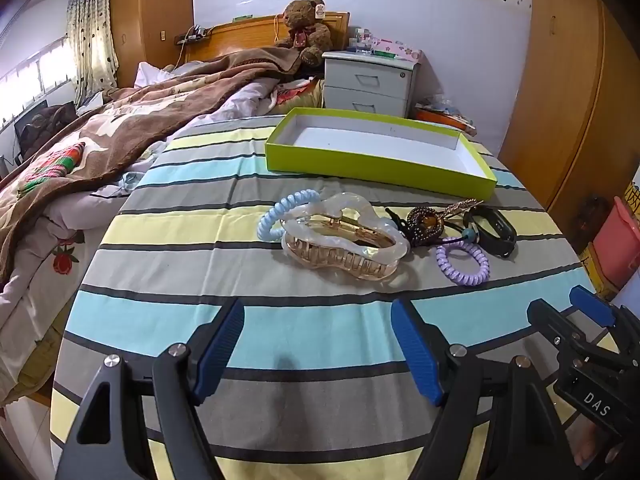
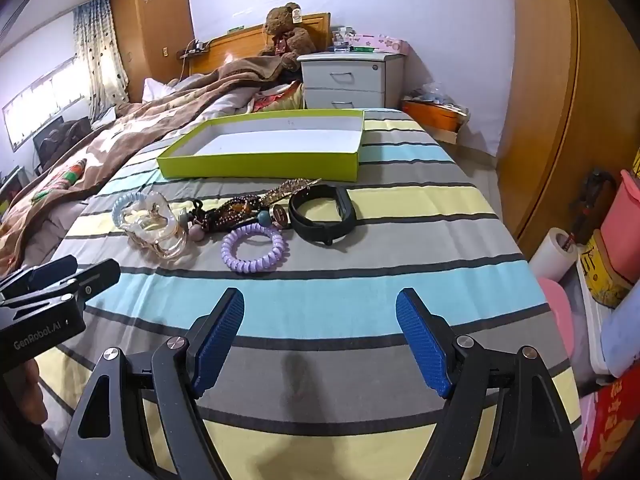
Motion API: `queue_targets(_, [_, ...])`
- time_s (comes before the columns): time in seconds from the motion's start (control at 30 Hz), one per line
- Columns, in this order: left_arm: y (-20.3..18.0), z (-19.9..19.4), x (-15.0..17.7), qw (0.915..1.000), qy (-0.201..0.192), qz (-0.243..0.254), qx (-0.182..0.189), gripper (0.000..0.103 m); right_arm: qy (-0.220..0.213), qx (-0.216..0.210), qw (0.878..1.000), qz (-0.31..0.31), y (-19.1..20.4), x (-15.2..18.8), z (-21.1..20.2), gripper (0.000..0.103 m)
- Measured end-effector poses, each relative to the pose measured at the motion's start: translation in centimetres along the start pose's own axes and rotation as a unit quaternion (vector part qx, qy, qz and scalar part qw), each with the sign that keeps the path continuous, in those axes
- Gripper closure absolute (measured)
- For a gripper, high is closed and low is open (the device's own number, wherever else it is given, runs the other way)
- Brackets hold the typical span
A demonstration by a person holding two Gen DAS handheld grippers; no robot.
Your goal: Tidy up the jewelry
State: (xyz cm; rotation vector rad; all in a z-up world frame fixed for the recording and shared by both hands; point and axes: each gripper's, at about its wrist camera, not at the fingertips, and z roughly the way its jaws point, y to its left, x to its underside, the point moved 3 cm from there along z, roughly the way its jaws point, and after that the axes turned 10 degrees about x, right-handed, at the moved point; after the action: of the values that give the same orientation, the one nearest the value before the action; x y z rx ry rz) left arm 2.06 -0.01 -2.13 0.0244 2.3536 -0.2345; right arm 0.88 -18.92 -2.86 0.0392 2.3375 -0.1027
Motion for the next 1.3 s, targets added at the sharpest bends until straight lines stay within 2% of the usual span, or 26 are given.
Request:
queue_targets(0.1, [-0.1, -0.3, 0.2, 1.0000, -0.002, 0.001, 0.003, 0.025, 0.009, 0.000, 1.000, -0.004, 0.3, -0.3, 0.2, 0.025])
queue_targets(0.27, [0.1, 0.3, 0.4, 0.9998, 0.008, 0.010, -0.014, 0.025, 0.012, 0.002, 1.000, -0.006, 1.2, -1.1, 0.8, 0.025])
queue_targets(0.3, [0.1, 0.2, 0.5, 0.9998, 0.008, 0.009, -0.016, 0.025, 0.003, -0.001, 1.000, -0.002, 0.9, -0.8, 0.1, 0.025])
queue_targets(0.47, [0.5, 0.0, -0.7, 0.9996, 0.012, 0.004, -0.025, 0.025, 0.001, -0.001, 1.000, -0.003, 1.1, -1.2, 0.2, 0.025])
queue_targets(1.07, [1.1, 0.6, -1.1, 0.9993, 0.027, -0.022, -0.011, 0.025, 0.003, -0.007, 1.000, -0.006, 1.7, -1.6, 0.8, 0.025])
queue_targets(1.3, [1.3, 0.1, -1.4, 0.9995, 0.014, -0.027, -0.009, 0.025, 0.002, -0.010, 1.000, -0.007, 1.6, -1.7, 0.6, 0.025])
